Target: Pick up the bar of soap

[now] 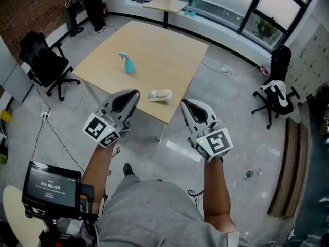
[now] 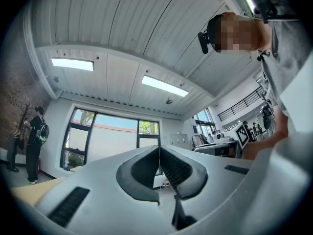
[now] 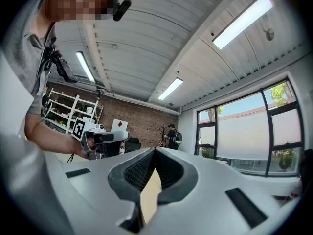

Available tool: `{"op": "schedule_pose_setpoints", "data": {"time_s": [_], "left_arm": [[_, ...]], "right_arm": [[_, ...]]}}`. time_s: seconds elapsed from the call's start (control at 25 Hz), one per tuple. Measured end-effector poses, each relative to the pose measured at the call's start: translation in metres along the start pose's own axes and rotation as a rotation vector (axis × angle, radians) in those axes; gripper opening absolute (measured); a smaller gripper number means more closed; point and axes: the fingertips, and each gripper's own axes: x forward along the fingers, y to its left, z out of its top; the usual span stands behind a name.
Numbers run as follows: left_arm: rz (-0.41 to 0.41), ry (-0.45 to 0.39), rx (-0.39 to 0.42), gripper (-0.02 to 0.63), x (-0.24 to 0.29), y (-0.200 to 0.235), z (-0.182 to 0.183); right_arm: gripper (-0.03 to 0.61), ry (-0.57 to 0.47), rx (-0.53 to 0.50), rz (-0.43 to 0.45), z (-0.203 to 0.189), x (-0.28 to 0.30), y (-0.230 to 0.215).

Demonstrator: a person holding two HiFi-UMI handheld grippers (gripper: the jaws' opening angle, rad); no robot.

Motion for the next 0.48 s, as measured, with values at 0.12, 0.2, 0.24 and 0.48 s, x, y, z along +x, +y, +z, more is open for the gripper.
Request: {"op": "schedule_pose_setpoints", "data": {"time_s": [0.12,0.2,0.24,0.48], "left_arm": [[-0.011,-0.004,0.003,0.006,0.006,0.001,0.000],[-0.013,0.000,0.000,0.006,0.006,0.001,-0.002],[-0.014,0.002,-0.001,0.006,0.006,0.000,-0.003],[-0.024,0.014,-0.003,0.006,0.005,-0.004,-0.006]], "right_arm": [[0.006,-0.045,-0.019,-0.012,0.008,0.002,-0.006],[0.006,-0.030,-0.013,-0.013,0.004,0.001,-0.006],[0.006,-0.012,-0.006,-0.012,0.001,0.000,-0.005],[0.006,0.003,0.003,-0.021,-0.002,-0.004,-0.006]]}}
